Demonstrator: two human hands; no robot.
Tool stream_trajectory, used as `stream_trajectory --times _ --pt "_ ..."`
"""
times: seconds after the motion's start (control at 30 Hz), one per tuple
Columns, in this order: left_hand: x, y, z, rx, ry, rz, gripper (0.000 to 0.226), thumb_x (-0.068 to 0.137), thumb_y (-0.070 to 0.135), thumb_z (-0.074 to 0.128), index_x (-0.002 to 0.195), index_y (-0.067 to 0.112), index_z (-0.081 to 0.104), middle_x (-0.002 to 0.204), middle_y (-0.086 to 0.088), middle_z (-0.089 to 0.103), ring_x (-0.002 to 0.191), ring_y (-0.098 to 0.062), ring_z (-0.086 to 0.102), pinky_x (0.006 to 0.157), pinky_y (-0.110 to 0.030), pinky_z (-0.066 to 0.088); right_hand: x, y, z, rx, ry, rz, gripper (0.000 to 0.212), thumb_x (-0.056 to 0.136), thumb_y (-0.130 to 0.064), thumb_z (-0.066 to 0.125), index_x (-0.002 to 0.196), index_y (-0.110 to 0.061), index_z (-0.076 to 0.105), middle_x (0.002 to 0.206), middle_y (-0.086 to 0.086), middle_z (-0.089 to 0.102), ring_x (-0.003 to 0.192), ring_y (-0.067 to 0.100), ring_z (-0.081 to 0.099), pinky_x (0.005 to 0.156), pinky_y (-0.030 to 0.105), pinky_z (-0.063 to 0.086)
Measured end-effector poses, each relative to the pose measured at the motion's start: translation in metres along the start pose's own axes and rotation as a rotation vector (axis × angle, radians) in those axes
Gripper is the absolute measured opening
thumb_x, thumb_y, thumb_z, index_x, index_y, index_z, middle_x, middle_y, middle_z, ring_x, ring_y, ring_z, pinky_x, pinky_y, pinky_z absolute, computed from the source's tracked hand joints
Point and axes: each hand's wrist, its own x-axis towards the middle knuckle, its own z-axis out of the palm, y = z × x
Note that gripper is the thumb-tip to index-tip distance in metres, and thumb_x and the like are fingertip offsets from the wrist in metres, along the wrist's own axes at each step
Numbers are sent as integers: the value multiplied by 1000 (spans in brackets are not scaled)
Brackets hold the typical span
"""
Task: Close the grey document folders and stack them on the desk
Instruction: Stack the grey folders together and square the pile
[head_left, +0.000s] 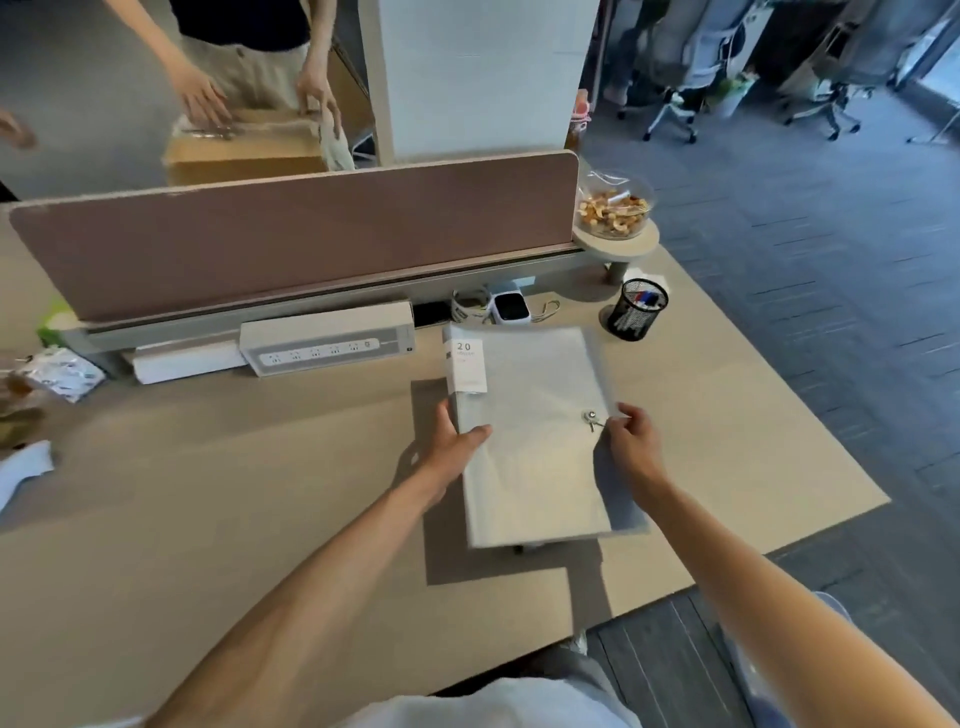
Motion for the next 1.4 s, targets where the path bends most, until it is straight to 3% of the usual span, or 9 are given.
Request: stream_trajectory --times 0.23,0.33,0.47,0.63,0.73,0.87,0.97,1.27,1.4 --pt "24 -16 36 128 129 -127 84 62 35 73 138 26 39 123 1 63 108 -19 62 102 -41 48 78 18 -12 -173 -256 -15 31 94 -19 46 120 -6 55 104 16 65 86 25 58 75 32 44" --pt "29 -14 53 268 254 -238 93 62 38 73 143 13 35 142 -12 49 125 -28 52 106 -35 41 111 42 -10 -435 -406 -41 36 88 -22 49 112 0 62 107 26 67 95 39 63 83 44 50" --pt "30 -15 78 275 290 -355 115 65 47 73 153 8 10 159 -13 22 145 -27 26 116 -34 25 117 54 -20 -498 -481 -80 34 90 -17 49 120 -3 56 118 25 60 107 42 56 93 46 47" --pt "37 -26 99 136 297 -343 57 83 21 72 128 10 40 132 -12 54 114 -23 56 98 -31 44 129 51 -23 -498 -509 -136 38 88 -14 49 124 -1 52 122 24 58 112 42 51 99 48 42" --pt "42 -24 103 83 349 -318 32 83 17 73 101 16 46 112 -7 60 100 -22 60 90 -31 48 132 50 -20 -476 -536 -130 27 89 -20 51 111 -5 53 107 18 62 98 36 56 85 43 47" --pt "51 -26 86 -95 380 -378 63 62 33 83 111 6 55 105 -10 70 91 -28 71 85 -39 57 126 44 -17 -503 -557 -128 33 88 -31 56 110 -6 52 101 13 62 86 27 54 71 32 42" --pt "53 -24 80 -172 245 -405 57 57 34 81 106 6 70 98 -13 76 89 -29 73 92 -42 56 127 46 -15 -538 -555 -124 41 89 -34 55 118 -5 50 110 16 61 96 31 57 73 28 39" --pt "39 10 80 -287 234 -164 64 55 18 76 116 9 60 102 -18 73 88 -37 71 78 -45 58 129 21 -14 -315 -517 91 73 86 -61 52 136 -9 40 131 15 52 119 34 51 98 41 43" --pt "23 32 59 -311 203 -8 67 58 15 73 122 17 53 110 -16 70 97 -36 68 85 -47 57 121 -16 -8 -13 -477 53 58 85 -51 62 120 -8 46 110 9 59 95 22 59 79 31 48"
